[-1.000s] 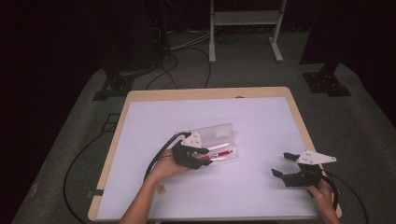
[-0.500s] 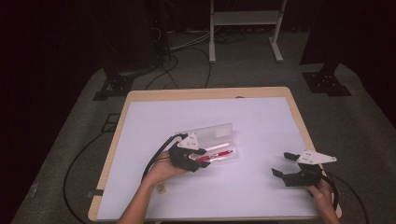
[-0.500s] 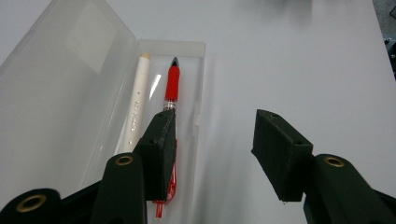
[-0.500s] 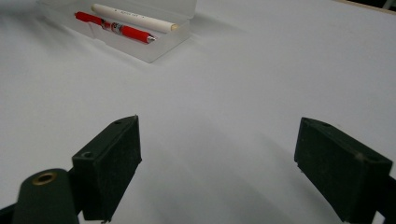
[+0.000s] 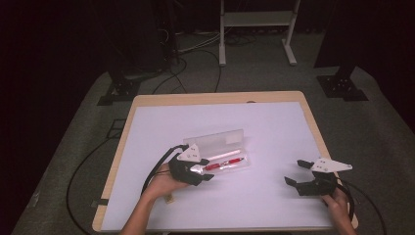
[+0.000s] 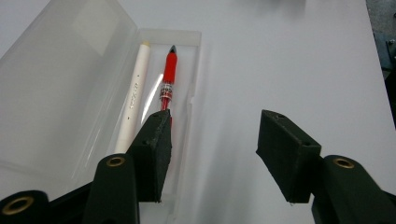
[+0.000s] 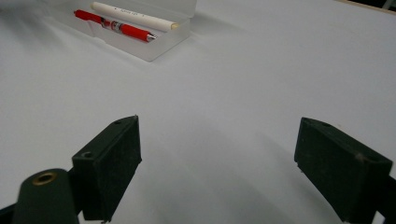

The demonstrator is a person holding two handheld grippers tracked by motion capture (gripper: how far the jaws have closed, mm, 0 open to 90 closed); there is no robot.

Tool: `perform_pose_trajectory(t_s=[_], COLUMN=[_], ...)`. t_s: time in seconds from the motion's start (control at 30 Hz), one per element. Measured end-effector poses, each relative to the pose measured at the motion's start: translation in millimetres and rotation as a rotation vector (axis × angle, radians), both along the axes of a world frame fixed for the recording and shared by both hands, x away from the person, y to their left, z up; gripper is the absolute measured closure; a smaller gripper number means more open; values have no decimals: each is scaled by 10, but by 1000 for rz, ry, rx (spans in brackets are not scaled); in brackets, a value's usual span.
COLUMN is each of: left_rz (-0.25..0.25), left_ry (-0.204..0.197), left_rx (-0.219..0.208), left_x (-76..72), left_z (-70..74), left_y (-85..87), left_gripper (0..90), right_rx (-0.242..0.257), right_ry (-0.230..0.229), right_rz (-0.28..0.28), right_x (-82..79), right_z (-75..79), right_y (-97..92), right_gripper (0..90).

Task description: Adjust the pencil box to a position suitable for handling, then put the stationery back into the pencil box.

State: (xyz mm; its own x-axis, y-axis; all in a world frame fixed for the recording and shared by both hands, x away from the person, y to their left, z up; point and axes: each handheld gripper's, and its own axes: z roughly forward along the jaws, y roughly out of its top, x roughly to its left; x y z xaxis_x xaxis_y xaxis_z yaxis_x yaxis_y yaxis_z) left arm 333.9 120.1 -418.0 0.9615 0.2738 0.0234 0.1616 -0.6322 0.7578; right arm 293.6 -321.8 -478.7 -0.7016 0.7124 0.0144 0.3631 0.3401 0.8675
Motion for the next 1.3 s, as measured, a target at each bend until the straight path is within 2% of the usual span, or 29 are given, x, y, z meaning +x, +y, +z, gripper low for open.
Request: perform_pose_trajectory(t_s=[0.43, 1.07, 1.3], left_rz=[22, 42, 47], left_ry=[-9, 6, 10], left_rx=[2, 14, 3], left_x=[-162, -266, -299], left_z=[11, -80, -82], left_y=[183, 338, 424], left_gripper=[389, 318, 305], right_rx=[0, -7, -11], right_ry=[0, 2, 1], right_rz=[-1, -3, -2], right_x=[1, 1, -1], right_z=[-1, -2, -2], right_y=[1, 7, 11], right_gripper=[138, 138, 138])
